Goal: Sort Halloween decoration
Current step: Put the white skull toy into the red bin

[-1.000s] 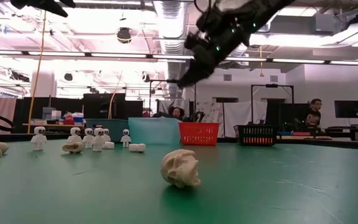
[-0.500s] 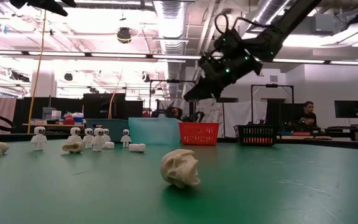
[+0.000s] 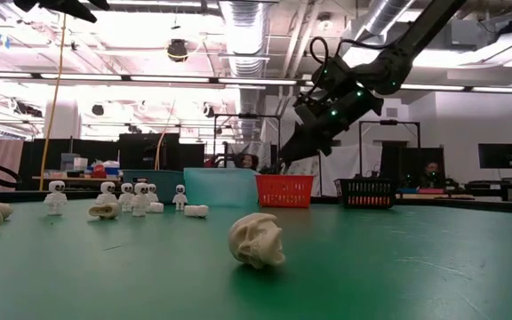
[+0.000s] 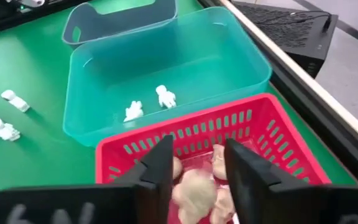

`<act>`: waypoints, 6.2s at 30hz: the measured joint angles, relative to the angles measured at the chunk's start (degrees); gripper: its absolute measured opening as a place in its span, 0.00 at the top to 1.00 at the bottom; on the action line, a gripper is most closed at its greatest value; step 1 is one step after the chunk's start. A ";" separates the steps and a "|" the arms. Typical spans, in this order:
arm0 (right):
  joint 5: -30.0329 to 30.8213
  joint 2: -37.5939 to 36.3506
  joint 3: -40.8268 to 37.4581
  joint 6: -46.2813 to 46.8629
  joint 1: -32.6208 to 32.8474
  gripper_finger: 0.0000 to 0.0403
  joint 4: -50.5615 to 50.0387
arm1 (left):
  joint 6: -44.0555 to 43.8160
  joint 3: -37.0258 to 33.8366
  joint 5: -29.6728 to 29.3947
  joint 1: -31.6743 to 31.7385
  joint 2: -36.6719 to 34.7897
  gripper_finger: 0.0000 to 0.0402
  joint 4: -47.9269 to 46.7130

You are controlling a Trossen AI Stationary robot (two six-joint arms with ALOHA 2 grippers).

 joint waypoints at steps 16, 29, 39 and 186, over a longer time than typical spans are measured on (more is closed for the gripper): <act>-12.30 -5.65 0.07 5.48 12.88 0.54 -6.48 | 0.03 0.02 0.00 0.00 0.17 0.48 -0.04; 15.92 -6.09 0.05 14.87 46.20 0.55 -7.52 | 3.12 0.02 4.52 0.01 0.17 0.48 -0.09; 50.29 -1.43 0.07 45.26 65.80 0.55 -5.86 | 9.80 0.02 8.84 -0.01 0.13 0.48 -0.08; -12.36 34.95 34.99 -34.89 56.43 0.61 -11.55 | 2.07 0.00 8.67 -0.01 4.87 0.48 0.28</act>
